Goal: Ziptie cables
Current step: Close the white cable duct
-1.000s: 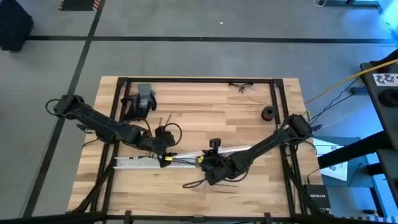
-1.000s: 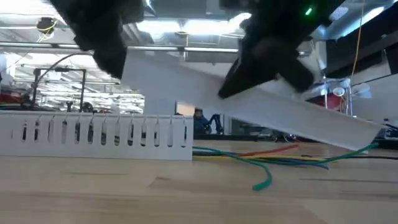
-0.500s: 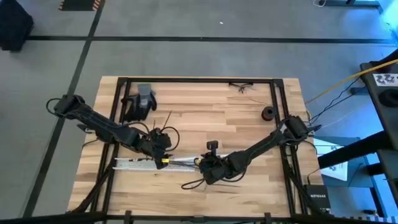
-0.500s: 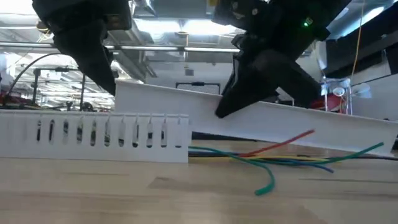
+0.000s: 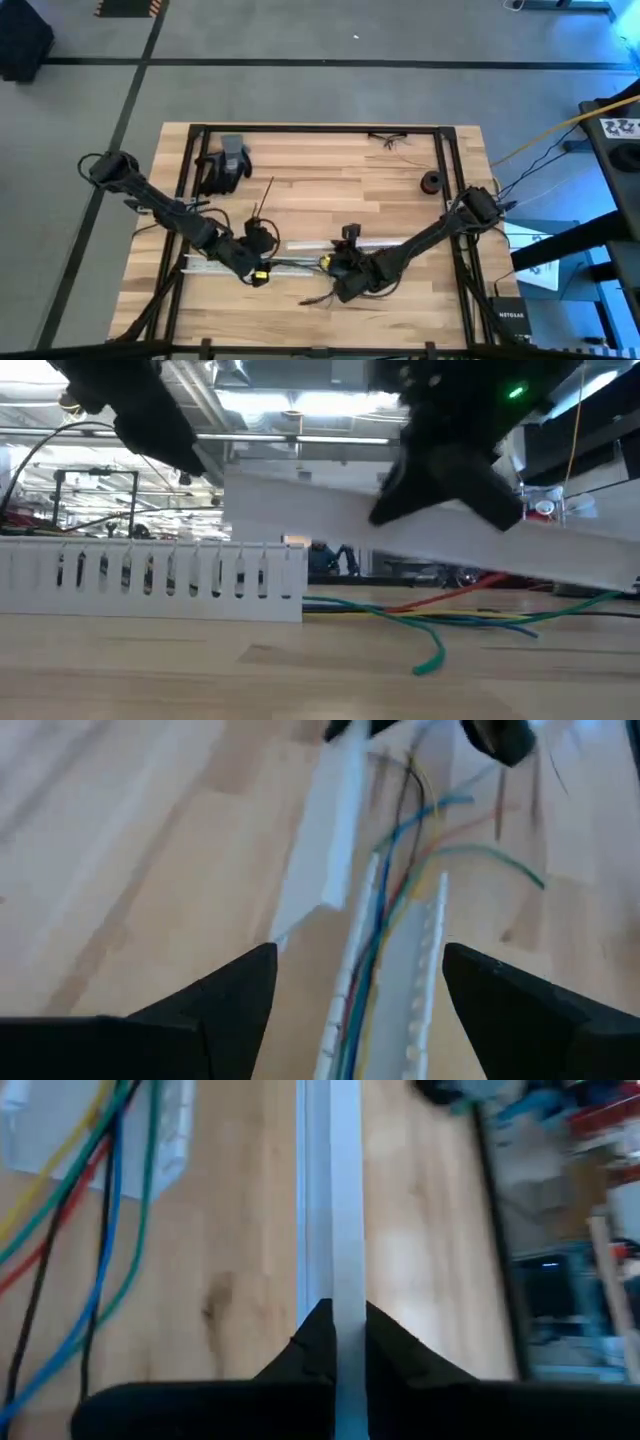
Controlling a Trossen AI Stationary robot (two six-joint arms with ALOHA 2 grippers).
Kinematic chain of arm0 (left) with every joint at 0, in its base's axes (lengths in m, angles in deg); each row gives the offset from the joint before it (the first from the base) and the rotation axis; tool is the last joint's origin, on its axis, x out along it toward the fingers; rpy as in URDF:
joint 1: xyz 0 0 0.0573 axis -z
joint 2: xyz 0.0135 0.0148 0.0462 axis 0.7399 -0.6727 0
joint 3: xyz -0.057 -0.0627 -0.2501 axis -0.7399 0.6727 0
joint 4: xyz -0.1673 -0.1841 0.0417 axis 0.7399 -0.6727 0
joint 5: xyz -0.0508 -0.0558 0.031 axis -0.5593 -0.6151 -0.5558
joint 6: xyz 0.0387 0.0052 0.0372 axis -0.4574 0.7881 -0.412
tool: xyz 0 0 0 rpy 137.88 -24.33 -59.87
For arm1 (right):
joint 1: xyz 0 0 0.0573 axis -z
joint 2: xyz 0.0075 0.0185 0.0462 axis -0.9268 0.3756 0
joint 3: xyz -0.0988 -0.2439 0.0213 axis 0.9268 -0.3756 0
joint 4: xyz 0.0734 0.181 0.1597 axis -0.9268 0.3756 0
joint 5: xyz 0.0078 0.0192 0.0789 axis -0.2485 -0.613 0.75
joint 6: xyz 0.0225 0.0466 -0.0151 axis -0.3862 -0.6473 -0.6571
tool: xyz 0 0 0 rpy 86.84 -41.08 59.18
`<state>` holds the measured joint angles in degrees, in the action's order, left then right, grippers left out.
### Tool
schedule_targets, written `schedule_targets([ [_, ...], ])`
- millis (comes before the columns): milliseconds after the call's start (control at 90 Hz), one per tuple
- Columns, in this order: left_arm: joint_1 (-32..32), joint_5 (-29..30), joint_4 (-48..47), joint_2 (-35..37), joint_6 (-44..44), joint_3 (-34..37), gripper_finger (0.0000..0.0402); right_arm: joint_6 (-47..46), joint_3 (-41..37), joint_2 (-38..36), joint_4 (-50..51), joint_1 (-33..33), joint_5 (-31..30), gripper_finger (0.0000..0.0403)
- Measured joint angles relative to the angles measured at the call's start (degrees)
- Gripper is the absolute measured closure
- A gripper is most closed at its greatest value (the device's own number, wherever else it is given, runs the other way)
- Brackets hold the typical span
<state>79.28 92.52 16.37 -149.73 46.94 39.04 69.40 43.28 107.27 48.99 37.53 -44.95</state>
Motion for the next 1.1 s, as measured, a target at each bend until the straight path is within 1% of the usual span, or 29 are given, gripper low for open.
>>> schedule_targets([
  [78, -0.50, 0.31, 0.73, -0.95, -1.58, 0.00, 0.0121, -0.33, 0.04, -0.22, 0.11, -0.57, -0.33, 0.0386],
  [333, -3.26, 0.46, 7.65, -5.58, -14.49, 0.00, 0.0122, 0.09, 0.04, -0.22, -0.43, -0.33, 0.08, 0.0386],
  [411, -3.94, 0.42, 9.89, -6.58, -17.96, 0.02, 0.0132, 0.11, 0.04, -0.22, -0.47, -0.38, 0.11, 0.0386],
  [489, -4.31, 0.49, 11.28, -6.68, -21.10, 0.02, 0.0160, 0.11, 0.04, -0.22, -0.48, -0.33, 0.94, 0.0386],
  [556, -4.70, 0.56, 11.90, -6.69, -23.41, 0.02, 0.0196, 0.13, 0.04, -0.22, -0.62, -0.31, 1.59, 0.0386],
  [800, -7.00, 0.04, 11.59, -7.06, -29.19, 0.02, 0.0366, 2.88, 0.04, -0.22, -6.92, 0.27, 1.31, 0.0383],
  [833, -7.16, 0.28, 11.57, -7.06, -29.83, 0.02, 0.0383, 2.68, 0.04, -0.25, -7.09, 0.58, 1.82, 0.0380],
  [867, -7.25, 0.40, 11.55, -7.06, -30.52, 0.02, 0.0391, 2.18, 0.04, -0.29, -7.09, 0.81, 2.98, 0.0375],
  [989, -7.26, 0.43, 11.12, -7.08, -32.10, 0.13, 0.0397, 1.09, 0.66, -0.35, -6.66, 1.83, 9.57, 0.0352],
  [1100, -6.78, 0.62, 10.94, -7.07, -32.88, 0.09, 0.0398, -0.55, 4.38, -0.92, -1.36, 2.14, 16.42, 0.0317],
])
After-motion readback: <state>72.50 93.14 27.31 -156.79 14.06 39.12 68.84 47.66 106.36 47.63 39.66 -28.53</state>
